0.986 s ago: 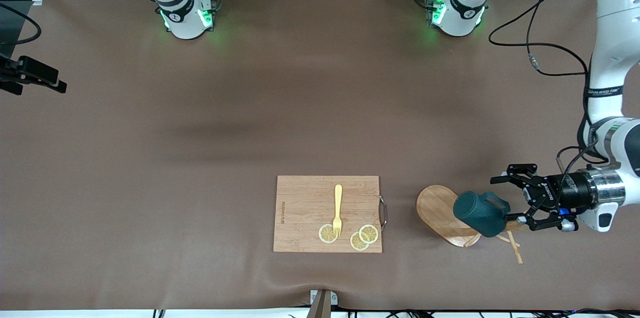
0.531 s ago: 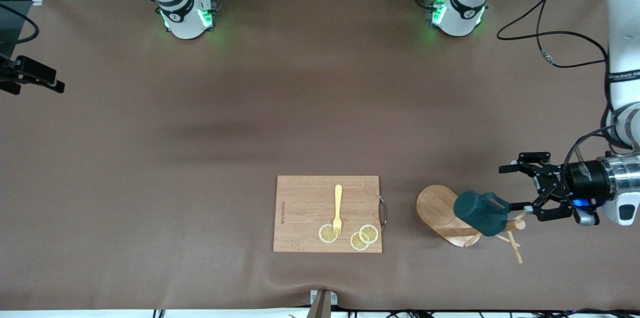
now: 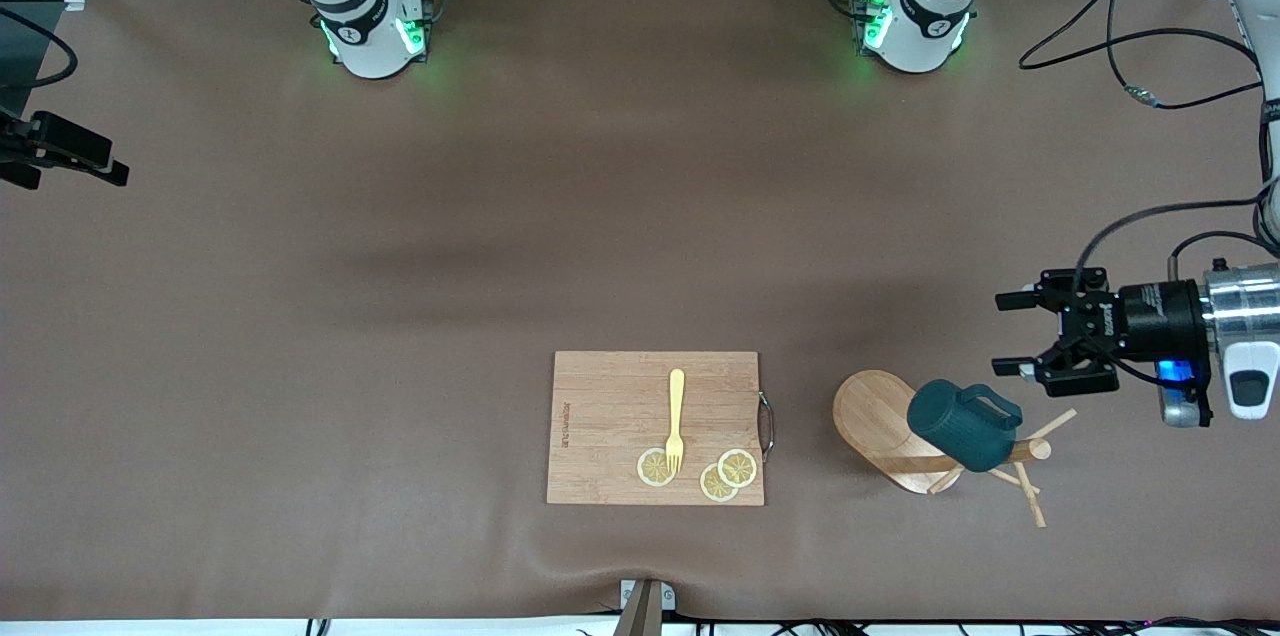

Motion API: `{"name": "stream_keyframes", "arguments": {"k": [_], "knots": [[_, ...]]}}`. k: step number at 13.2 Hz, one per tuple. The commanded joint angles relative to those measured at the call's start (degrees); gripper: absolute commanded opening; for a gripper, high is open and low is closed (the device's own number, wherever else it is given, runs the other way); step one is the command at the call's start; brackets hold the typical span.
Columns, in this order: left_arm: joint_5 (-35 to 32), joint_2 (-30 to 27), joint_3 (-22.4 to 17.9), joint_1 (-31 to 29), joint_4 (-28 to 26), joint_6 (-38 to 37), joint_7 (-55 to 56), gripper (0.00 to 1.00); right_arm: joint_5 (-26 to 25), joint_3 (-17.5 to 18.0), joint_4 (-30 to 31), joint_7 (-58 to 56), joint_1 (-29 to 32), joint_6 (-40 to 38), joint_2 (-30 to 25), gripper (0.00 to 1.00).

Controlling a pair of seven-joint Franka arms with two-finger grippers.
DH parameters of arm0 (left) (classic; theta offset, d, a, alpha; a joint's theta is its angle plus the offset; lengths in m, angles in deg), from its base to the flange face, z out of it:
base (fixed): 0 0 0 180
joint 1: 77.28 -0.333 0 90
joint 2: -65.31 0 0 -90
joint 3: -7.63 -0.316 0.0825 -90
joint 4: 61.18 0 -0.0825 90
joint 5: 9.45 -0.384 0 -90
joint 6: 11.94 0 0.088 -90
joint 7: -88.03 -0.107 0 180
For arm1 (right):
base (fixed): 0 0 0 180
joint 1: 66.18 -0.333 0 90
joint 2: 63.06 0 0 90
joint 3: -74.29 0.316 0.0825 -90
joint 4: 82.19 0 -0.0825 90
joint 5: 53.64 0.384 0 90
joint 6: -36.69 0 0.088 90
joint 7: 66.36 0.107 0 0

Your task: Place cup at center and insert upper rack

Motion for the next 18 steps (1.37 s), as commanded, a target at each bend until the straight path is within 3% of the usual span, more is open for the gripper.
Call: {"name": "stream_keyframes", "arguments": {"k": [1,8,14,18], "knots": [[-7.31,-4.12,2.93,-0.29,-2.5,-0.54,0.04,1.0,0.61,0.44,0.43,-0.58,1.17,-0.42,-1.06,1.0],[-19.79,-14.22,8.29,-0.12,-8.47,-2.13,-0.05,1.0,0.79,0.35,0.43,-0.58,1.26,-0.59,-1.15,1.0],[-46.06,-14.94,22.44,0.06,-8.65,-2.65,0.74,1.0,0.7,0.35,0.43,-0.58,1.43,-0.68,-1.15,1.0],[-48.64,-15.11,23.77,-0.03,-8.04,-2.66,0.04,1.0,0.88,0.35,0.43,-0.58,1.52,-0.68,-1.15,1.0]]}}
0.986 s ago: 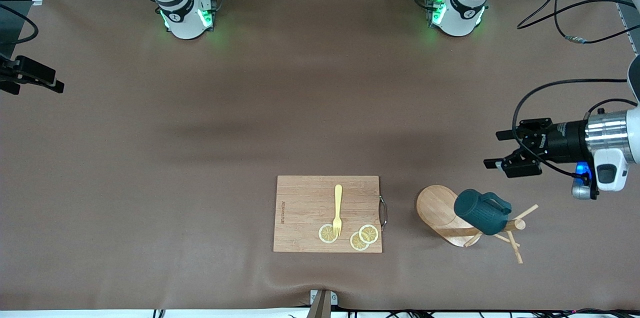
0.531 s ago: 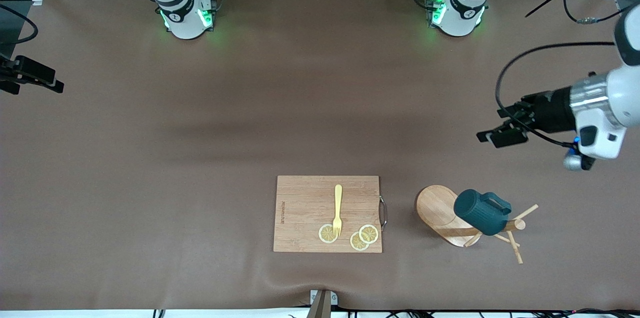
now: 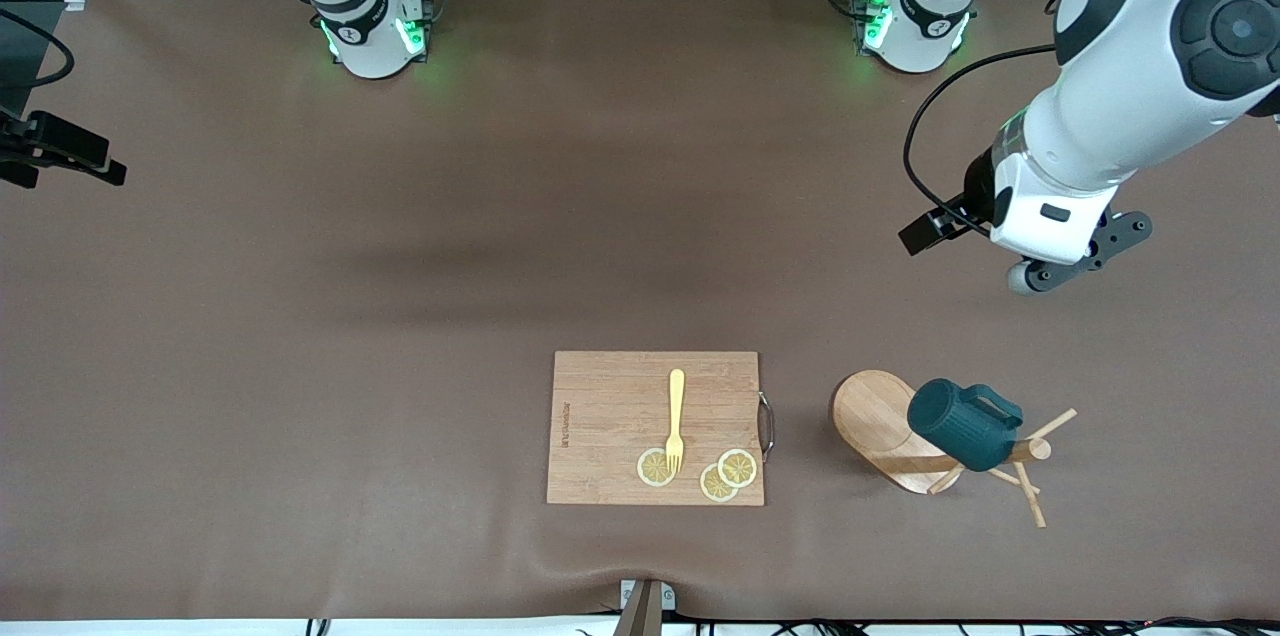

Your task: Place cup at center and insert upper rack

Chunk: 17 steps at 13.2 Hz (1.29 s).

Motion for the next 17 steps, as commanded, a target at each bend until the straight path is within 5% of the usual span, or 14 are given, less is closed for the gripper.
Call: {"name": "stream_keyframes", "arguments": {"k": [1,9,12,15,17], "knots": [[-1.28,-1.31,0.24,-0.81,0.36,-0.15,-0.66,1.0,0.88,0.6,0.44,-0.57,1.45,-0.44,-1.14,1.0],[-1.37,-4.48,-0.55,-4.76,0.64,-0.15,-18.3,1.0,0.96,0.69,0.44,-0.57,1.98,-0.7,-1.14,1.0],[-0.14,-9.22,-16.06,5.57,-0.24,-0.5,-29.9,1.0,0.96,0.69,0.44,-0.57,1.98,-0.7,-1.14,1.0],[2.06,-10.8,-26.79,12.61,-0.42,-2.26,-37.38,1.0,0.96,0.69,0.44,-0.66,1.98,-0.79,-1.14,1.0],[3.81,-13.08,-29.2,12.99,-3.39,-2.09,-40.82,1.0,0.96,0.69,0.44,-0.75,1.98,-0.79,-1.14,1.0]]}}
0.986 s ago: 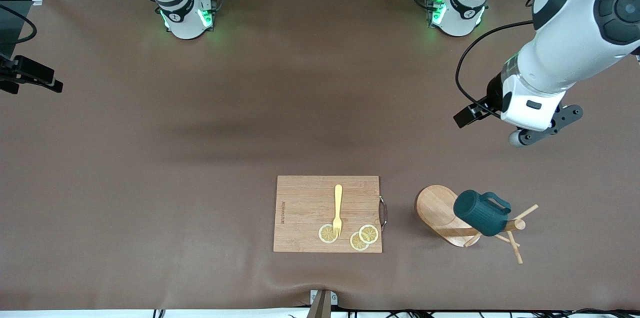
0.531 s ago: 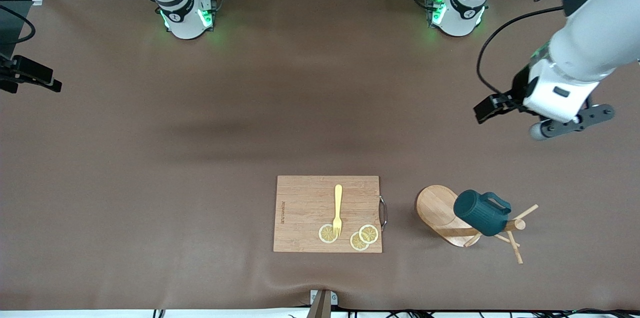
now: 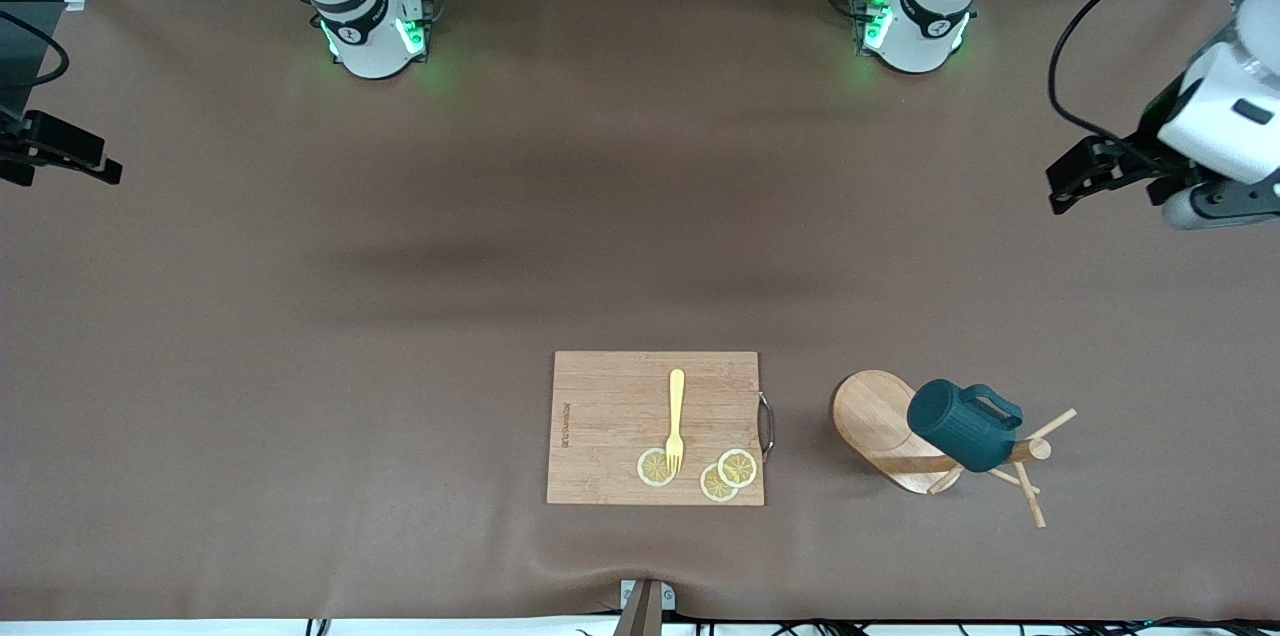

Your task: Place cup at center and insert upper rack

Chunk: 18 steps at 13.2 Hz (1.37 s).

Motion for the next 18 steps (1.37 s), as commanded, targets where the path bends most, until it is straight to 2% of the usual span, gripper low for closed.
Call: {"name": "stream_keyframes", "arguments": {"k": [1,4,10,12,16,18], "knots": [[1.62,-4.54,-3.24,1.09,-5.28,0.38,-2.95,1.0,0.95,0.85,0.46,-0.65,1.64,-0.43,-1.14,1.0],[1.18,-6.92,-4.04,1.0,-7.58,1.79,-3.39,1.0,0.95,0.85,0.46,-0.74,1.64,-0.43,-1.14,1.0],[0.21,-5.96,-4.04,0.21,-7.41,2.93,-2.6,1.0,0.95,0.94,0.46,-0.65,1.64,-0.43,-1.14,1.0],[2.92,-6.4,-3.96,-1.89,-7.93,2.76,-2.43,1.0,0.95,0.94,0.46,-0.74,1.64,-0.34,-1.14,1.0],[4.26,-11.22,-3.87,-2.43,-15.91,6.34,-0.85,1.0,1.04,0.94,0.46,-1.18,1.72,-0.34,-1.05,1.0],[4.26,-11.32,-3.96,-2.52,-16.02,6.36,-0.76,1.0,0.95,0.94,0.46,-1.52,1.72,-0.08,-1.05,1.0]]}}
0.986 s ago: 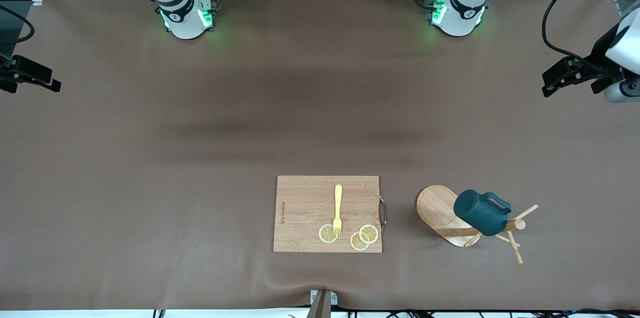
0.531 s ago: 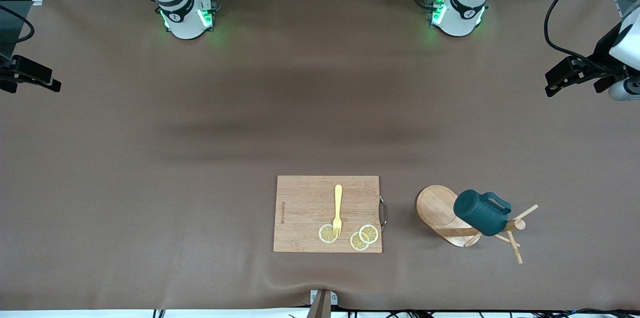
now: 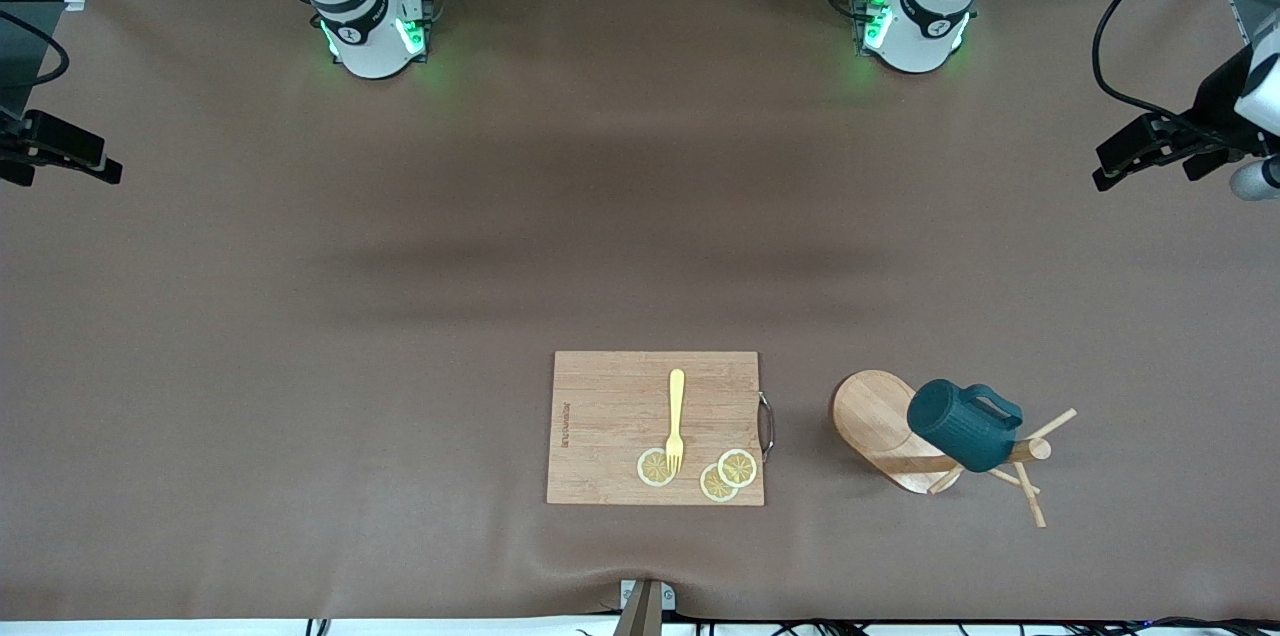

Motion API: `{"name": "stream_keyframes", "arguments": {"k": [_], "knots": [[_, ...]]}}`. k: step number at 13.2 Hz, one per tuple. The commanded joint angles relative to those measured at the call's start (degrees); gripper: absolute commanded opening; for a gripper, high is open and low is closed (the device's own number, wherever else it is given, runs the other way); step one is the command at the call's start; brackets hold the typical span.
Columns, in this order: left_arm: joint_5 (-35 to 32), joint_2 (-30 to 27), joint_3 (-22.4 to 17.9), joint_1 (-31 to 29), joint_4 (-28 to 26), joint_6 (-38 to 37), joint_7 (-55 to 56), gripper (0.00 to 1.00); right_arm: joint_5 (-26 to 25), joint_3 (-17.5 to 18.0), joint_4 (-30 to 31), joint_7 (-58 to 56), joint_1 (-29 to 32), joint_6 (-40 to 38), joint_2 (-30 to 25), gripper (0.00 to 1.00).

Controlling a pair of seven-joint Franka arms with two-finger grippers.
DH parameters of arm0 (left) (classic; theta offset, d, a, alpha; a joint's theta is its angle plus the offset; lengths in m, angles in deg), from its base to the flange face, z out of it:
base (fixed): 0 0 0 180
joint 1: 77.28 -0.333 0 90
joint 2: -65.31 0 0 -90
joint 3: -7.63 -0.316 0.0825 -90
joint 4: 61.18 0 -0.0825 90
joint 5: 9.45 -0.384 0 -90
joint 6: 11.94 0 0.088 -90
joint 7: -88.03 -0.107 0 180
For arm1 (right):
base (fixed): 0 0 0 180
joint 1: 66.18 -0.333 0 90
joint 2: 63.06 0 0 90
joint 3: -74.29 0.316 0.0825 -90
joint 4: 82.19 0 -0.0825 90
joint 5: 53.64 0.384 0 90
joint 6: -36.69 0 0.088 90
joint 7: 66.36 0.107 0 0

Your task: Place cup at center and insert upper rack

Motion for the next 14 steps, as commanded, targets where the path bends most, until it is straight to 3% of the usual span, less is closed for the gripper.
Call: {"name": "stream_keyframes", "arguments": {"k": [1,8,14], "knots": [[0.83,-2.96,0.07,-0.37,-2.92,1.63,0.87,1.0,0.84,0.92,0.46,-2.65,1.88,0.29,-1.05,1.0],[0.65,-1.91,0.07,-0.28,0.42,1.02,-0.1,1.0,1.02,1.27,1.25,-3.63,1.54,1.17,-0.26,1.0],[1.62,-1.2,0.42,0.07,0.42,1.02,-0.27,1.0,0.75,1.19,1.52,-2.75,-3.74,3.37,0.97,1.0]]}}
